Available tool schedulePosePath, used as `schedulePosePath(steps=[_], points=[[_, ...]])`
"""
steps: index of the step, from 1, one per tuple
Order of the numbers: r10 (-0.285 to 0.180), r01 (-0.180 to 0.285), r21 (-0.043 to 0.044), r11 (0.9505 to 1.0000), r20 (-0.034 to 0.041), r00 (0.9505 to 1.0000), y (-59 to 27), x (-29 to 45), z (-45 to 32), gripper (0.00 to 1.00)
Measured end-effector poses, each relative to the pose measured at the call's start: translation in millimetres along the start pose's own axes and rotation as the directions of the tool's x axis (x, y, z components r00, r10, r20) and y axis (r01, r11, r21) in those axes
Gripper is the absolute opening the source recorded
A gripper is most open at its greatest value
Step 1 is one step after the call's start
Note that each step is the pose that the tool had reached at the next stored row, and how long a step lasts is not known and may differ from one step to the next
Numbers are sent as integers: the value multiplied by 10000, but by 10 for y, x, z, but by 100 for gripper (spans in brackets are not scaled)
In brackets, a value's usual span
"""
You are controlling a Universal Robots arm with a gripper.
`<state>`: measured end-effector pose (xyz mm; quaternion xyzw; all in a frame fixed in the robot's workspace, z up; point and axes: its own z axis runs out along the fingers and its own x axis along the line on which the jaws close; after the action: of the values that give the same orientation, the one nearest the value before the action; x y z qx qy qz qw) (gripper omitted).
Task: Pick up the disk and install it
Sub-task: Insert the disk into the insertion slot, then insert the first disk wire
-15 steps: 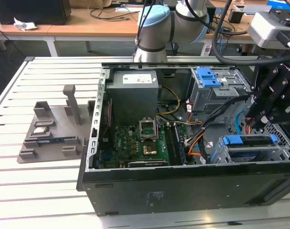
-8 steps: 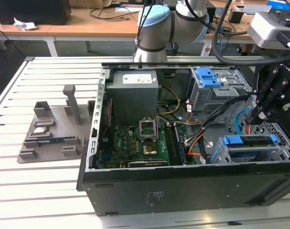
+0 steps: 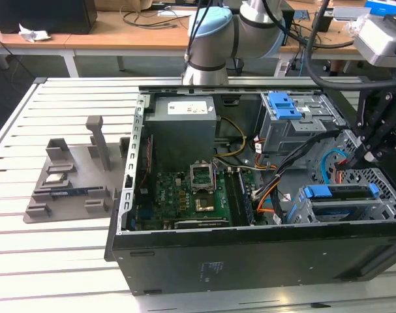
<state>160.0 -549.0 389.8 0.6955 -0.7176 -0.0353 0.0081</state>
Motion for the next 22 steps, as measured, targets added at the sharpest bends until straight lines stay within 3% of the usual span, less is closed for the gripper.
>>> schedulePosePath(steps=[5,15,17,18,20,22], points=[[3,-3,-45,10000,-23,10000,-168,-44,95,11],[3,-3,-46,10000,-24,10000,-178,-48,98,11],[3,-3,-46,10000,-24,10000,-179,-48,97,24],[3,-3,-46,10000,-23,10000,-179,-48,98,36],[-5,5,-47,10000,-24,10000,-186,-83,98,36],[-9,9,-61,10000,-26,10000,-267,-111,97,36]])
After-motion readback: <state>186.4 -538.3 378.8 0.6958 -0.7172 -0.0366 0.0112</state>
